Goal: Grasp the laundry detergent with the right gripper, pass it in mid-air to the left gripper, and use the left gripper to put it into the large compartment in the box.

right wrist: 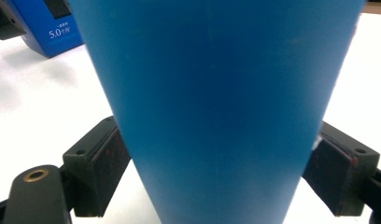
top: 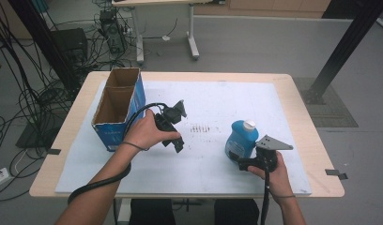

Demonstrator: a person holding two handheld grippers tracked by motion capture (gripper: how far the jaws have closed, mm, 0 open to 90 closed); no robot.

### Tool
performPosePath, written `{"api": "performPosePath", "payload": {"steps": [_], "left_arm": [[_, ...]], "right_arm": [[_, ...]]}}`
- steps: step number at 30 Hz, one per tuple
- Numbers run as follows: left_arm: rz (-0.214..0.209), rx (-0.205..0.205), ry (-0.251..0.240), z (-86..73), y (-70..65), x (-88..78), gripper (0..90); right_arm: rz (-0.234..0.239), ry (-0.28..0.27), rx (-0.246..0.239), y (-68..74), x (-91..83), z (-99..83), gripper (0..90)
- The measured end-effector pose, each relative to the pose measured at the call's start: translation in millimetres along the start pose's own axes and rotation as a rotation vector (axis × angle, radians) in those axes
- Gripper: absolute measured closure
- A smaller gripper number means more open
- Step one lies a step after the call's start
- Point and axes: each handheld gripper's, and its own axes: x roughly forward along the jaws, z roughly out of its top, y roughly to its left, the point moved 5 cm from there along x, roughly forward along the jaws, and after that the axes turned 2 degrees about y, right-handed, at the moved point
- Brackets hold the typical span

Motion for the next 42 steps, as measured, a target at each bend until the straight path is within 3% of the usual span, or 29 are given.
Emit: {"api": "performPosePath", "payload": {"steps": [22,33,42], "left_arm": [[-0.002,-0.002,0.003,-0.6,-1.6,1.9,6.8],[-0.004,-0.002,0.008,-0.4,-2.8,3.5,6.8],[-0.005,0.002,0.006,0.3,-3.4,3.0,6.9]], "right_arm": [[-0.018,-0.024,0.009,2.0,2.3,-4.0,28.0],[-0.035,-0.034,-0.018,4.4,2.4,-4.4,38.7],[-0.049,-0.04,-0.033,6.6,2.1,-5.9,40.0]]}}
